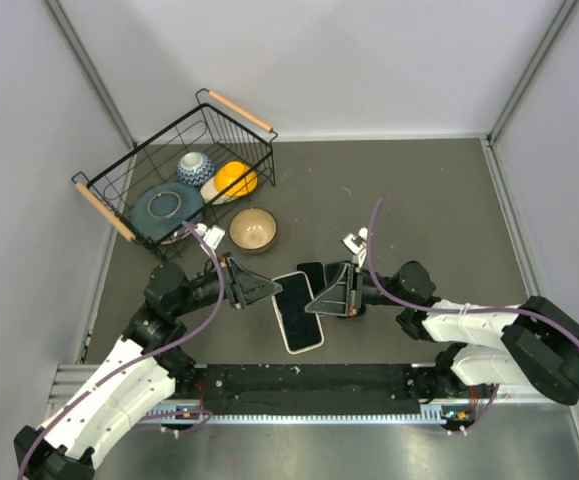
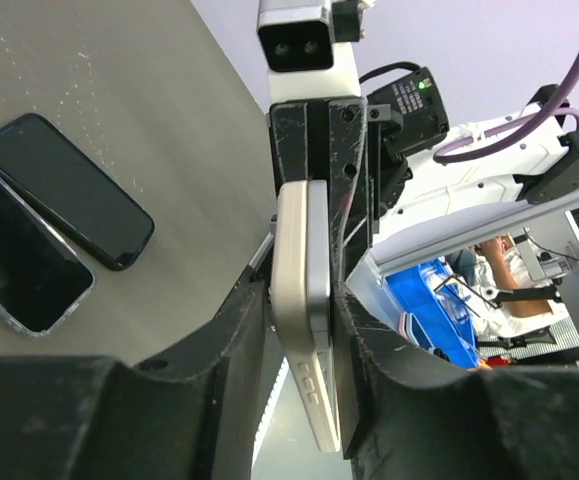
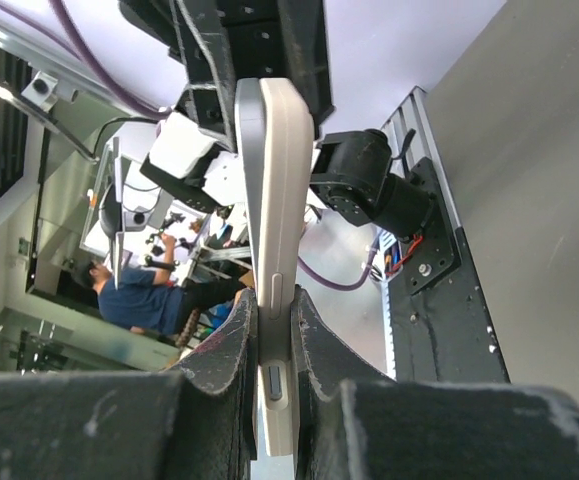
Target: Put the phone into the phone case
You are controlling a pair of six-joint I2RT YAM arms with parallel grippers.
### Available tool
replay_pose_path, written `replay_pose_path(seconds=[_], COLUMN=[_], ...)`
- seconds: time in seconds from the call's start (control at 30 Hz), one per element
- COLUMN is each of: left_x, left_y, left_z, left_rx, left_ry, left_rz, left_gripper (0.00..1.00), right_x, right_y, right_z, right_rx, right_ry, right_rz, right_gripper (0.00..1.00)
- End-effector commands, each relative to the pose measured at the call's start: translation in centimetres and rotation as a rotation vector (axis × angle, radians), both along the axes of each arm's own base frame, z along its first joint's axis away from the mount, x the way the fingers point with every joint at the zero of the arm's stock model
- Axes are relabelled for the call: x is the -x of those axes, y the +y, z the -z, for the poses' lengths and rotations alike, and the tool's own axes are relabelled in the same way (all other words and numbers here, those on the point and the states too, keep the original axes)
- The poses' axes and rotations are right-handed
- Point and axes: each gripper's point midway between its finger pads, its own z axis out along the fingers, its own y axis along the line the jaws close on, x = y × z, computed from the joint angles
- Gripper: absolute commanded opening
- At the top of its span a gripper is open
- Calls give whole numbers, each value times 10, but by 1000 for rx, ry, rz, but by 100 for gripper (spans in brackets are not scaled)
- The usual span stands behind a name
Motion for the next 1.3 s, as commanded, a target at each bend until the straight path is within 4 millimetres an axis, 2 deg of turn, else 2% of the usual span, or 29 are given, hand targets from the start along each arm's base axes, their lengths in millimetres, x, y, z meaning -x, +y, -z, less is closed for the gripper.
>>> replay_pose_path(seconds=[0.0,0.17,0.33,0.5,0.6,0.63,0.67,0.7,0.77,0.8,0.83,0.9,1.03,1.13,1.17,1.2,1.23,1.27], left_x=[2,5,13,14,14,15,16,17,9,8,5,0,-2,-6,-5,-4,-3,-3], left_y=[3,7,7,7,5,5,5,4,6,7,8,9,8,9,9,9,9,8], left_z=[-6,-15,-30,-32,-30,-29,-31,-28,-24,-11,-13,3,10,18,18,16,16,8], left_rx=[-31,9,67,80,85,87,98,90,51,2,-17,-86,-123,-190,-194,-191,-185,-161], left_ry=[-91,-108,-136,-142,-133,-130,-146,-140,-137,-97,-109,-77,-57,-46,-51,-57,-54,-80], left_rz=[1,-21,5,13,20,24,33,37,-1,-10,-21,-33,-26,-31,-23,-23,-20,-16], left_gripper=[41,47,52,51,45,28,6,0,0,0,0,0,0,0,0,0,3,13], right_x=[5,12,13,14,15,15,14,15,14,13,13,11,4,5,4,5,4,8], right_y=[-5,-10,-11,-11,-11,-10,-10,-11,-12,-12,-11,-11,-6,-5,-3,-4,-2,0], right_z=[-48,-62,-59,-55,-53,-52,-51,-52,-54,-52,-52,-53,-46,-53,-44,-49,-55,-50], right_rx=[-146,-203,-211,-223,-225,-222,-221,-223,-232,-223,-219,-210,-136,-121,-71,-71,-70,-36], right_ry=[-116,-120,-110,-97,-86,-86,-83,-82,-84,-81,-82,-119,-119,-159,-138,-184,-202,-190], right_rz=[21,-6,-18,-25,-39,-41,-38,-38,-25,-18,-16,2,37,59,62,73,87,75], right_gripper=[0,0,0,0,0,0,0,0,0,0,0,0,0,0,0,0,0,0])
